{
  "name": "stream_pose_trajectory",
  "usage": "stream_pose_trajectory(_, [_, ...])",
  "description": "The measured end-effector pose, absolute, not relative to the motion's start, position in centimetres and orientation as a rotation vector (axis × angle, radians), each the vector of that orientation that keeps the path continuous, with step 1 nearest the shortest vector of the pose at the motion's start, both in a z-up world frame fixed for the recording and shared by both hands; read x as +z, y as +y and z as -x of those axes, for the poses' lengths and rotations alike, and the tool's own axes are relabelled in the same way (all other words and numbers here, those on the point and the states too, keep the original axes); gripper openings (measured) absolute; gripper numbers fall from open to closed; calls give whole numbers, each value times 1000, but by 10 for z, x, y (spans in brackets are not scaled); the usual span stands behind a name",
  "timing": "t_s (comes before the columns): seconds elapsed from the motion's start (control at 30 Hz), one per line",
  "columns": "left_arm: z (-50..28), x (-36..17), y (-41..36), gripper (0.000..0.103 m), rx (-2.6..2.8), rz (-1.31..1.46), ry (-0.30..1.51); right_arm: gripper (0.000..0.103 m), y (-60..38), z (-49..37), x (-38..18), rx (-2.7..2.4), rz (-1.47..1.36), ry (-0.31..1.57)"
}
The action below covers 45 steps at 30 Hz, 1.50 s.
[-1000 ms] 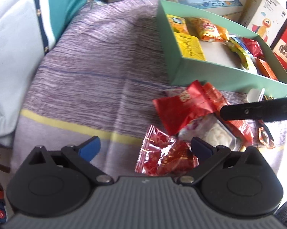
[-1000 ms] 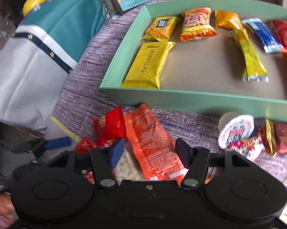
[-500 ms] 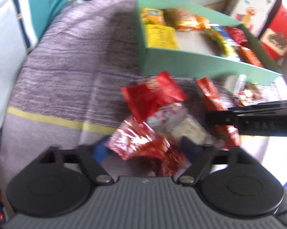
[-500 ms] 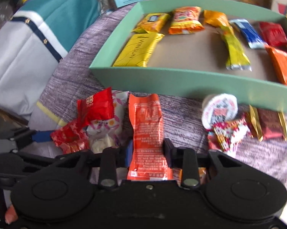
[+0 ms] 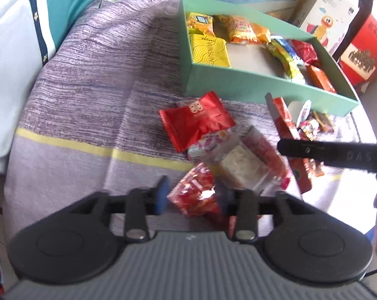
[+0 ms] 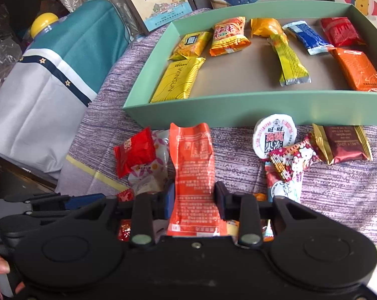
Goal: Organize snacks
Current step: 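Grasp orange wrapped bar with right tool while left tool grasps red candy, then drop both snacks into the green box and open both tools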
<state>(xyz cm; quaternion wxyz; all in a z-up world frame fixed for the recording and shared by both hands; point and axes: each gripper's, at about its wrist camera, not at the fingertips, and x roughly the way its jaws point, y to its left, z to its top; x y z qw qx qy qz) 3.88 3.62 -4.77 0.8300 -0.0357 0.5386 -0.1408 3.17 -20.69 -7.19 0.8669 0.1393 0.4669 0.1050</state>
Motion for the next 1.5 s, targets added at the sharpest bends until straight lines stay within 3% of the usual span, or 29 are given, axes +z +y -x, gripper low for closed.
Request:
stream_pose_trajectory(0.03, [-39, -46, 34, 56, -299, 76, 1148, 32, -208, -30, -71, 219, -295, 974])
stream_pose_trajectory(0.33, [-27, -55, -2, 68, -281, -82, 1219, 32, -222, -13, -72, 213, -350, 947])
stream_pose_trajectory(0.67, [-20, -57, -21, 76, -294, -171, 1263, 32, -242, -7, -76, 214, -426, 913])
stream_pose_trajectory(0.7, [-21, -59, -24, 75, -301, -167, 1266, 32, -242, -5, -77, 211, -432, 913])
stream_pose_trajectory(0.77, [-20, -63, -28, 57, -331, -158, 1251, 32, -243, -5, -80, 211, -439, 918])
stream_pose_trajectory(0.83, [-17, -59, -36, 32, -338, -196, 1201, 32, -243, -3, -80, 206, -443, 915])
stream_pose_trajectory(1.2, [-17, -19, -20, 31, -325, -169, 1072, 32, -250, 2, -64, 206, -469, 878])
stream_pose_trajectory(1.5, [-78, 15, -34, 32, -401, -176, 938, 32, -256, -45, -27, 167, -459, 832])
